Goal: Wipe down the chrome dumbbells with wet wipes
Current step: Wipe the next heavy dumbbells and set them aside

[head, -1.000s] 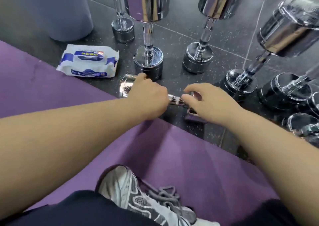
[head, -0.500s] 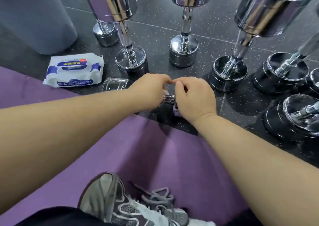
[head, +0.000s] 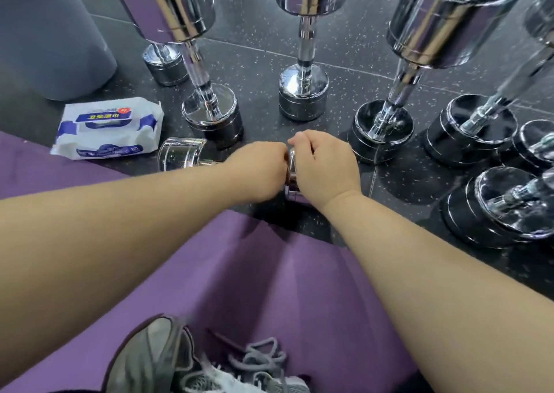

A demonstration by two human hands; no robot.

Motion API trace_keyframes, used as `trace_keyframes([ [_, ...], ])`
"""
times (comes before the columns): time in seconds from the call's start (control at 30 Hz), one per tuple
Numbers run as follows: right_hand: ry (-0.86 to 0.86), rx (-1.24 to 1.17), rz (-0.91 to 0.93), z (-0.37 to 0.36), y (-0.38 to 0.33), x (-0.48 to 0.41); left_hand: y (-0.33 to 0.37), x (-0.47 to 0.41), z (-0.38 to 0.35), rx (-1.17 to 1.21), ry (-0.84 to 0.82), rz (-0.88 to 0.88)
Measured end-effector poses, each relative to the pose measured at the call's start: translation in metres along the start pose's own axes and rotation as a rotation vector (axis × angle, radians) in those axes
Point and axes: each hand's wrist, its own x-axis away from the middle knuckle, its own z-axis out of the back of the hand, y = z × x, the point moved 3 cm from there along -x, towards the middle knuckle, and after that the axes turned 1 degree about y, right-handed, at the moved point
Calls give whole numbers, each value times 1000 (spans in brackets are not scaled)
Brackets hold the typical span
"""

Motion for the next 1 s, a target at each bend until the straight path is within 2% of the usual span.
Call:
trace_keyframes([
  [0.07,-9,-15,-9,-1,1,-3,-11,6,4,-8,-100,-31],
  [0.1,-10,-21,-8,-1,2,-3,-20,11,8,-86,-165,-62],
  [0.2,-4,-39,-5,0,3,-2,-44,20,19,-676,-198,-195],
  [0.23,-4,-42,-8,0,3,-2,-45,20,19,-777,-194,-199],
  [0.3,-12,-50,-17,0,2,-3,-39,20,11,-725,-185,-167],
  [0.43,-18,-54,-46,2,2,-9,-6,5,-6,-110,-78,10],
  [0.5,-27,-59,-51,2,3,-13,7,-3,-6,19,-110,1],
  [0.57,-52,-61,-54,0,4,-15,1,3,1,-1,-238,-21],
  [0.6,-56,-60,-50,-1,4,-15,-8,7,4,-92,-304,-35],
  [0.73,-56,-72,-45,0,5,-14,-39,14,28,-740,-341,-247],
  [0.77,-58,-79,-44,0,4,-14,-41,12,33,-749,-340,-241],
  [0.8,-57,-80,-42,1,4,-14,-38,9,37,-661,-332,-210],
  [0.9,-68,-59,-49,1,4,-15,-12,-3,21,-260,-260,-130],
  [1.0,-96,-50,-69,1,4,-20,-2,-8,-1,-238,-160,-167],
])
